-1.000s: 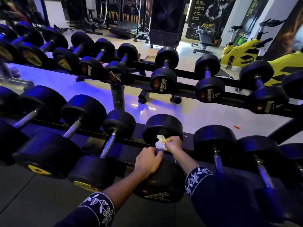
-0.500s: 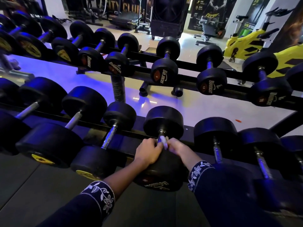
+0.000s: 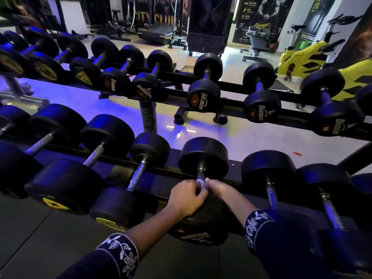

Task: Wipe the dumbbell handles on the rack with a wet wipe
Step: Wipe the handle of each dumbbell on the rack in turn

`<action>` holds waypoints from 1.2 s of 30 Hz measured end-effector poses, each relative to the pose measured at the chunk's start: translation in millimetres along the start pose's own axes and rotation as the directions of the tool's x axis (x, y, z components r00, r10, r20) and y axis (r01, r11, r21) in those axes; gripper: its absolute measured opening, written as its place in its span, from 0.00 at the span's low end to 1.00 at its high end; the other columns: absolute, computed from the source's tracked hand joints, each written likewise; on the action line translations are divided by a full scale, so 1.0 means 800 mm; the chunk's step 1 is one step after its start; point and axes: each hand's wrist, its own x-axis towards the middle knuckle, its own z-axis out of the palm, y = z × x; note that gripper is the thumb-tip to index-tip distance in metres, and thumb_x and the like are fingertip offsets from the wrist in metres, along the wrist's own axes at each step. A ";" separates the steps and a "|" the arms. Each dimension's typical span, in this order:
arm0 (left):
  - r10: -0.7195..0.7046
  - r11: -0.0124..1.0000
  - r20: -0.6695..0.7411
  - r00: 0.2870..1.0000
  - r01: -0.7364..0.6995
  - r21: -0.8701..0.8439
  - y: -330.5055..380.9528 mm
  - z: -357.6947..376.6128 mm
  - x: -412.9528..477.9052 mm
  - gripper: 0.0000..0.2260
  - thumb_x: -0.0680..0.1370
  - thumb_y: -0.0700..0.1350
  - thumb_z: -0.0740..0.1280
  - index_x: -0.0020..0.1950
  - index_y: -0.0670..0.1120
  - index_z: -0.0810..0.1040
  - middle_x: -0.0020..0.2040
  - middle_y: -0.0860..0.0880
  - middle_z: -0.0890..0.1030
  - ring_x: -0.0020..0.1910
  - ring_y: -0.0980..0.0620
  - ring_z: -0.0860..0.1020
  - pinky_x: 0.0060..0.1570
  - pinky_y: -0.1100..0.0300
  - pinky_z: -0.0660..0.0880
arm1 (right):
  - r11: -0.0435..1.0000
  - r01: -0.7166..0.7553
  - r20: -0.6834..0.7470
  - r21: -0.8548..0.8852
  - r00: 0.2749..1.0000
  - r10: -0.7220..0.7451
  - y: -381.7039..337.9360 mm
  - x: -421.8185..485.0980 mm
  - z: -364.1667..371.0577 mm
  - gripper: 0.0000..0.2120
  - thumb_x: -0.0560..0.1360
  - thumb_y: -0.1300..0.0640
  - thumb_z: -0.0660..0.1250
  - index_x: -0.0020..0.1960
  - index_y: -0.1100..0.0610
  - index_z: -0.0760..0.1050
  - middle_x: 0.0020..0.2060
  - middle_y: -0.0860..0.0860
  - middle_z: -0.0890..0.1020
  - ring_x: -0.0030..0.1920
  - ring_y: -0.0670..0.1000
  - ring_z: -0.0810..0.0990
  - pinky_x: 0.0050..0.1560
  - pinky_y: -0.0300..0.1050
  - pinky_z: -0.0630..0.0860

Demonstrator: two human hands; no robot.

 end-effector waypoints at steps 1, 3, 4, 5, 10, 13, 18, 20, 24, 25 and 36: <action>0.082 0.995 0.055 0.995 -0.085 0.058 -0.002 0.002 -0.005 0.19 0.76 0.62 0.57 0.54 0.52 0.79 0.52 0.49 0.81 0.55 0.47 0.77 0.48 0.54 0.70 | 0.999 -0.034 0.008 -0.012 0.999 0.035 0.004 -0.005 -0.004 0.17 0.81 0.53 0.54 0.39 0.57 0.74 0.31 0.55 0.78 0.35 0.53 0.74 0.40 0.45 0.72; 0.169 0.967 0.196 0.966 -0.201 0.159 -0.005 0.004 -0.014 0.28 0.73 0.67 0.56 0.68 0.55 0.70 0.62 0.51 0.75 0.61 0.49 0.70 0.55 0.50 0.67 | 0.999 -0.051 0.037 -0.021 0.998 0.051 0.003 -0.020 -0.011 0.14 0.80 0.58 0.57 0.37 0.57 0.74 0.28 0.54 0.77 0.33 0.53 0.75 0.35 0.43 0.72; 0.187 0.958 0.215 0.959 -0.226 0.178 -0.008 0.004 -0.017 0.32 0.71 0.70 0.56 0.70 0.54 0.67 0.63 0.52 0.73 0.62 0.50 0.69 0.57 0.49 0.65 | 0.998 -0.051 0.038 -0.037 0.998 0.052 0.003 -0.021 -0.013 0.13 0.78 0.61 0.57 0.36 0.57 0.73 0.26 0.54 0.76 0.30 0.52 0.75 0.31 0.41 0.72; 0.201 0.957 0.202 0.958 -0.237 0.170 -0.013 0.004 -0.020 0.35 0.69 0.72 0.57 0.69 0.53 0.67 0.62 0.52 0.72 0.61 0.50 0.68 0.57 0.50 0.65 | 0.996 -0.045 0.049 -0.077 0.998 0.049 0.003 -0.021 -0.013 0.12 0.77 0.65 0.57 0.37 0.56 0.71 0.25 0.53 0.76 0.29 0.51 0.75 0.28 0.39 0.71; 0.251 0.964 0.131 0.959 -0.260 0.059 -0.036 -0.002 -0.020 0.30 0.69 0.73 0.59 0.60 0.52 0.71 0.53 0.56 0.71 0.56 0.55 0.68 0.54 0.52 0.66 | 0.966 0.048 0.045 -0.253 0.998 -0.038 -0.005 -0.011 0.005 0.13 0.76 0.68 0.56 0.57 0.57 0.72 0.51 0.55 0.78 0.47 0.51 0.76 0.48 0.40 0.75; 0.263 0.965 0.103 0.959 -0.263 -0.022 -0.052 -0.006 -0.019 0.29 0.70 0.72 0.60 0.58 0.52 0.71 0.52 0.57 0.72 0.54 0.56 0.69 0.53 0.52 0.67 | 0.947 0.070 -0.028 -0.312 0.996 -0.082 -0.010 -0.007 0.018 0.11 0.78 0.60 0.61 0.60 0.56 0.72 0.60 0.53 0.77 0.50 0.49 0.77 0.55 0.35 0.74; 0.247 0.943 0.053 0.968 -0.228 -0.243 -0.082 -0.015 -0.024 0.18 0.72 0.68 0.62 0.54 0.59 0.69 0.50 0.59 0.73 0.52 0.60 0.70 0.55 0.52 0.68 | 0.880 0.102 -0.148 -0.464 0.970 -0.191 -0.019 -0.024 0.036 0.15 0.74 0.56 0.68 0.57 0.63 0.75 0.44 0.55 0.79 0.40 0.51 0.77 0.34 0.34 0.72; 0.221 0.936 0.049 0.974 -0.197 -0.292 -0.097 -0.018 -0.024 0.14 0.73 0.67 0.62 0.51 0.61 0.67 0.48 0.62 0.72 0.50 0.63 0.70 0.54 0.54 0.69 | 0.856 0.110 -0.164 -0.505 0.962 -0.220 -0.025 -0.024 0.048 0.14 0.71 0.59 0.70 0.55 0.62 0.75 0.45 0.55 0.78 0.44 0.52 0.78 0.37 0.36 0.71; 0.096 0.926 0.014 0.995 -0.084 -0.367 -0.115 -0.026 -0.020 0.16 0.73 0.66 0.62 0.43 0.54 0.70 0.42 0.56 0.75 0.43 0.58 0.73 0.47 0.56 0.71 | 0.769 0.155 -0.184 -0.620 0.924 -0.335 -0.031 -0.025 0.068 0.15 0.74 0.51 0.67 0.52 0.63 0.77 0.52 0.57 0.81 0.53 0.54 0.80 0.46 0.42 0.73; 0.032 0.923 0.007 0.999 -0.027 -0.384 -0.116 -0.028 -0.016 0.19 0.72 0.68 0.61 0.40 0.51 0.70 0.40 0.54 0.75 0.41 0.57 0.74 0.45 0.55 0.72 | 0.746 0.182 -0.179 -0.641 0.909 -0.375 -0.033 -0.025 0.072 0.17 0.74 0.51 0.68 0.53 0.64 0.77 0.52 0.56 0.81 0.54 0.54 0.80 0.48 0.42 0.74; -0.359 0.910 0.082 0.930 0.368 -0.191 -0.072 -0.036 0.006 0.12 0.77 0.56 0.62 0.39 0.49 0.72 0.45 0.48 0.78 0.53 0.43 0.78 0.53 0.52 0.71 | 0.623 0.389 -0.123 -0.679 0.776 -0.619 -0.038 -0.017 0.070 0.04 0.65 0.59 0.75 0.37 0.59 0.82 0.37 0.55 0.84 0.41 0.52 0.83 0.40 0.40 0.76</action>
